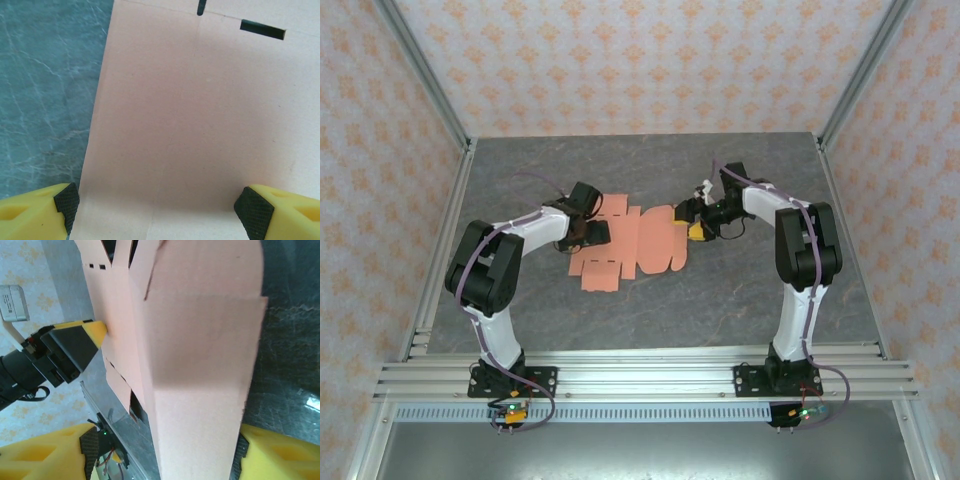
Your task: Fold the paper box
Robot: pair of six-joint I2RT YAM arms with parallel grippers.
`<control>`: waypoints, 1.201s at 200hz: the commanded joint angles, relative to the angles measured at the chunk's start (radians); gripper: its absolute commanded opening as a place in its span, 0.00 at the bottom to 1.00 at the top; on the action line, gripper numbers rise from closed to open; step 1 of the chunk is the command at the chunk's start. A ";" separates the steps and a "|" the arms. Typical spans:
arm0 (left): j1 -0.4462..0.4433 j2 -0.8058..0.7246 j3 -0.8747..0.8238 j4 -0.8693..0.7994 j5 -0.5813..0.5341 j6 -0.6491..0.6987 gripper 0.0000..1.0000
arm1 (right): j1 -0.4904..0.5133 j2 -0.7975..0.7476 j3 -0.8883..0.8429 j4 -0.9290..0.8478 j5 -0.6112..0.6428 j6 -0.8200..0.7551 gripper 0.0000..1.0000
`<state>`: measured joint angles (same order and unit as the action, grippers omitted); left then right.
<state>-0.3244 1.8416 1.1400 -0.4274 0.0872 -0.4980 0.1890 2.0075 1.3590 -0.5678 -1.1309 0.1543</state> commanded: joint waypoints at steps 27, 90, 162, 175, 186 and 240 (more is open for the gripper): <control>0.015 0.028 0.033 -0.019 -0.015 0.000 0.88 | 0.001 -0.031 -0.035 0.036 -0.095 -0.002 0.71; 0.015 0.036 0.040 0.000 0.023 -0.025 0.88 | 0.006 -0.044 -0.073 0.143 -0.128 0.089 0.63; 0.015 -0.014 0.037 -0.016 0.030 -0.031 0.88 | 0.007 -0.052 -0.085 0.158 -0.106 0.105 0.32; 0.017 -0.021 0.042 -0.022 0.033 -0.031 0.88 | 0.008 -0.062 -0.089 0.164 -0.106 0.099 0.31; 0.019 -0.025 0.046 -0.024 0.049 -0.031 0.88 | 0.007 -0.068 -0.087 0.158 -0.101 0.096 0.28; 0.036 -0.070 0.054 -0.048 0.029 -0.078 0.90 | 0.010 -0.108 -0.091 0.129 -0.058 0.101 0.18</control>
<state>-0.2981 1.8423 1.1713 -0.4324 0.1329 -0.5518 0.1905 1.9507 1.2797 -0.4297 -1.2060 0.2615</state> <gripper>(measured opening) 0.893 0.184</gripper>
